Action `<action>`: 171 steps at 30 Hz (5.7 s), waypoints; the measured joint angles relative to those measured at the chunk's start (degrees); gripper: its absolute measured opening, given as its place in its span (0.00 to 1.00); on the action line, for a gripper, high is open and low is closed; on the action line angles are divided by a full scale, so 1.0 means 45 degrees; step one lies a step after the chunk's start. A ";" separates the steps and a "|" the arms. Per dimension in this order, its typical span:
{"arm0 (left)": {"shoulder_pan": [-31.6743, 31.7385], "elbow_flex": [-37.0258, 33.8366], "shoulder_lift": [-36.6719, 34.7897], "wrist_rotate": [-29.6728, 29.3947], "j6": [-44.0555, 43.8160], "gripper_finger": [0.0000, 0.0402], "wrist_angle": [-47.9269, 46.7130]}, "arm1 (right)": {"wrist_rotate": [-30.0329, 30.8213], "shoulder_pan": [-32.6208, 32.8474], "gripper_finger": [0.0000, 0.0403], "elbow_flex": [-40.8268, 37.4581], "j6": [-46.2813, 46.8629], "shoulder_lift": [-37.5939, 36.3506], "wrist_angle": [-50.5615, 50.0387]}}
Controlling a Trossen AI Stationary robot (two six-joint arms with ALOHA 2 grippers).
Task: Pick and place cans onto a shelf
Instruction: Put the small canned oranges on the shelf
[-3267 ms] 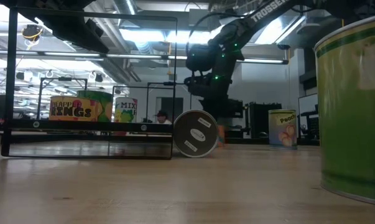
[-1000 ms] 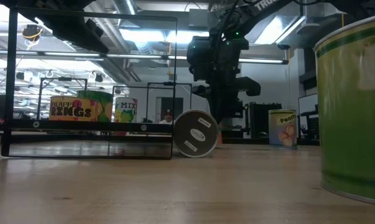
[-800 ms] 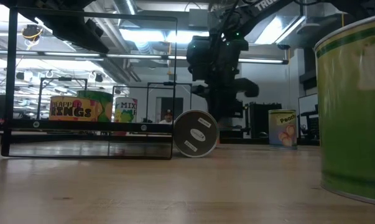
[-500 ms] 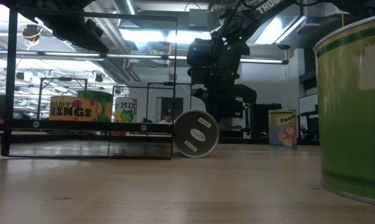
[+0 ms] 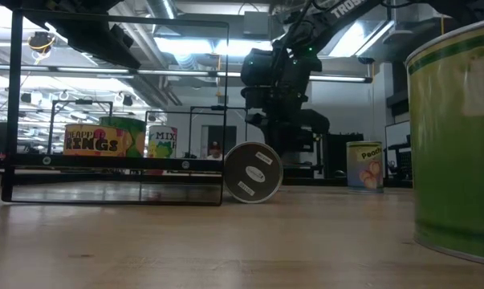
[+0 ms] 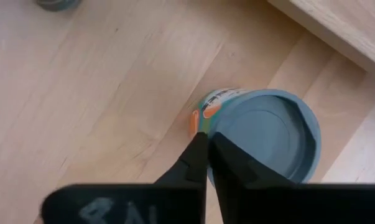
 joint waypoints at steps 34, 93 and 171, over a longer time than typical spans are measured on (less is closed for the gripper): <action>0.0000 0.0000 -0.0002 0.0000 0.0004 0.10 -0.0001 | 0.0851 0.0544 0.45 0.1248 0.2865 0.0078 -0.0036; 0.0003 0.0000 0.0000 0.0000 0.0004 0.10 0.0000 | 0.1534 0.0926 0.01 0.6827 0.2998 0.0889 -0.3718; 0.0004 -0.0005 -0.0005 0.0010 -0.0010 0.10 0.0010 | 0.0029 0.2278 0.24 0.6824 0.1515 0.3823 0.0735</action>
